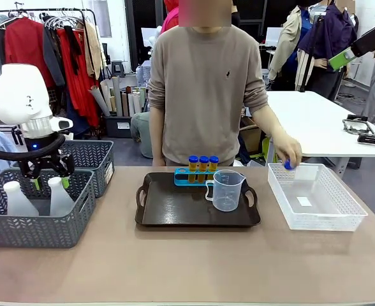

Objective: Prepare the laboratory tools.
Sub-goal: Pick up one Small flask and place it on the Handle tray.

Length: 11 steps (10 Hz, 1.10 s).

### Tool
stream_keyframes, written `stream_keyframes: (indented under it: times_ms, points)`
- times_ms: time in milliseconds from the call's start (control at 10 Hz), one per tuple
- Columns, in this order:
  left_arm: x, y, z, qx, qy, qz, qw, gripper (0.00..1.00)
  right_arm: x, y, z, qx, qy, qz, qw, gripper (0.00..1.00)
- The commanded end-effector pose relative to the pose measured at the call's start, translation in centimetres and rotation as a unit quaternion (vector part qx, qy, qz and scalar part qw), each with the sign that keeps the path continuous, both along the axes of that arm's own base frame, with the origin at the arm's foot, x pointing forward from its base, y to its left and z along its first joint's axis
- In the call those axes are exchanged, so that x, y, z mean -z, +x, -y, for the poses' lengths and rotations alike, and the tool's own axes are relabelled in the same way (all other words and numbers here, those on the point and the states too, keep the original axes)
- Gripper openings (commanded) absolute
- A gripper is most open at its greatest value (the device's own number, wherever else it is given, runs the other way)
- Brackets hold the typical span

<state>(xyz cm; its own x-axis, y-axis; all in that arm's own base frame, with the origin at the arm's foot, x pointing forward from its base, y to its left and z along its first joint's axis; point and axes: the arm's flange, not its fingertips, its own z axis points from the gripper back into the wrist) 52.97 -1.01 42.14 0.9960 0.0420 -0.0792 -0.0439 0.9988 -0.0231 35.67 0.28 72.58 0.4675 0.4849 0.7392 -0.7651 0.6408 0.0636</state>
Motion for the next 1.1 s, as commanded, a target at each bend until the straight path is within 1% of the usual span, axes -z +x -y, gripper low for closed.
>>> stream_keyframes:
  times_ms: [0, 100, 200, 500, 600, 700, 800, 900, 1000]
  points:
    - [0.2, -0.1, -0.2, 0.009, -0.017, 0.006, 1.000, 0.24, 0.0, -0.1, -0.1, -0.007, 0.007, 0.002, 1.000, 1.00]
    - [0.2, 0.0, -0.2, 0.011, -0.017, 0.006, 1.000, 0.05, 0.0, -0.1, -0.1, -0.007, 0.007, 0.002, 1.000, 1.00]
    - [0.3, 0.1, -0.2, 0.011, -0.016, 0.007, 1.000, 0.00, 0.0, -0.1, -0.1, -0.007, 0.007, 0.002, 1.000, 1.00]
    - [0.5, 0.5, 0.1, 0.012, -0.022, 0.007, 1.000, 0.00, 0.0, -0.1, -0.1, -0.007, 0.007, 0.002, 1.000, 1.00]
    - [-0.4, 0.1, 0.4, 0.018, -0.022, 0.009, 1.000, 0.00, 0.0, -0.1, -0.1, -0.007, 0.007, 0.002, 1.000, 1.00]
    - [-2.3, -0.3, 1.2, 0.021, -0.020, 0.008, 1.000, 0.00, 0.0, -0.1, -0.1, -0.007, 0.007, 0.002, 1.000, 1.00]
    - [-5.1, -1.0, 2.2, 0.024, -0.009, 0.009, 1.000, 0.00, 0.0, -0.1, -0.1, -0.007, 0.007, 0.002, 1.000, 1.00]
    - [-9.3, -1.9, 3.2, 0.046, 0.002, 0.019, 0.999, 0.00, 0.0, -0.1, -0.1, -0.007, 0.007, 0.002, 1.000, 1.00]
    - [-12.9, -2.7, 4.3, 0.059, 0.005, 0.027, 0.998, 0.00, 0.0, -0.1, -0.1, -0.007, 0.007, 0.002, 1.000, 1.00]
